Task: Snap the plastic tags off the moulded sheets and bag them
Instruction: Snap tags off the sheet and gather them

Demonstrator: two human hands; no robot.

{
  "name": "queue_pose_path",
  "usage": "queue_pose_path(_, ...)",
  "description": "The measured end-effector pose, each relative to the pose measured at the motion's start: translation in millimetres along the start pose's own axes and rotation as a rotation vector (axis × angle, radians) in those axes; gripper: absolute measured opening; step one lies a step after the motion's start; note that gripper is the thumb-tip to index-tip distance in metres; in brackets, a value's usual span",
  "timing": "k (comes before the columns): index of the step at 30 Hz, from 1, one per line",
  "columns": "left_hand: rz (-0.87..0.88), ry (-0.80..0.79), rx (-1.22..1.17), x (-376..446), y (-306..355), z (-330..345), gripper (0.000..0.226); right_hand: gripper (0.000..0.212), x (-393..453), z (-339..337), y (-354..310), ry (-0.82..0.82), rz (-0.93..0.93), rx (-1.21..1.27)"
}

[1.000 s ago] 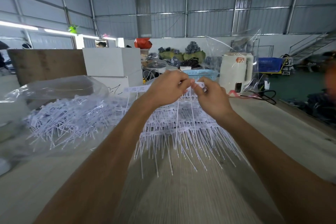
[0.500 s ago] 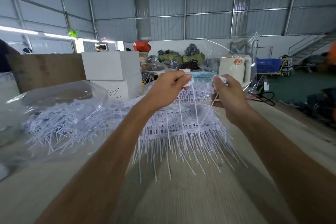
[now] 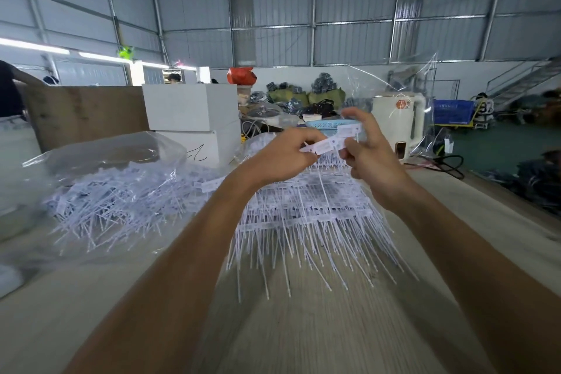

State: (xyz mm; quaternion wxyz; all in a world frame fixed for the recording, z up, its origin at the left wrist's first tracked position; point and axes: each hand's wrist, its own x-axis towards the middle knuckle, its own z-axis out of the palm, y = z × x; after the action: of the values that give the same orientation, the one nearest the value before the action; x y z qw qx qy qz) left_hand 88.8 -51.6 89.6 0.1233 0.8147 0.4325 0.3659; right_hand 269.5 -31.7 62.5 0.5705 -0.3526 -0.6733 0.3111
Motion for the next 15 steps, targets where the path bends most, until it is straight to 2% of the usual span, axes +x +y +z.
queue_pose_path(3,-0.015,0.035,0.008,0.4,-3.5,-0.8,0.029,0.062,-1.0,-1.2,5.1,-0.044,-0.007,0.004)
queue_pose_path(10,-0.001,0.071,0.02,-0.6,-7.2,-1.3,0.028,0.054,0.8,-4.1,10.9,-0.041,0.002,0.048)
queue_pose_path(15,0.031,0.053,0.073,-0.3,-7.7,-0.8,0.034,0.066,2.1,-7.4,9.4,-0.006,-0.017,0.06)
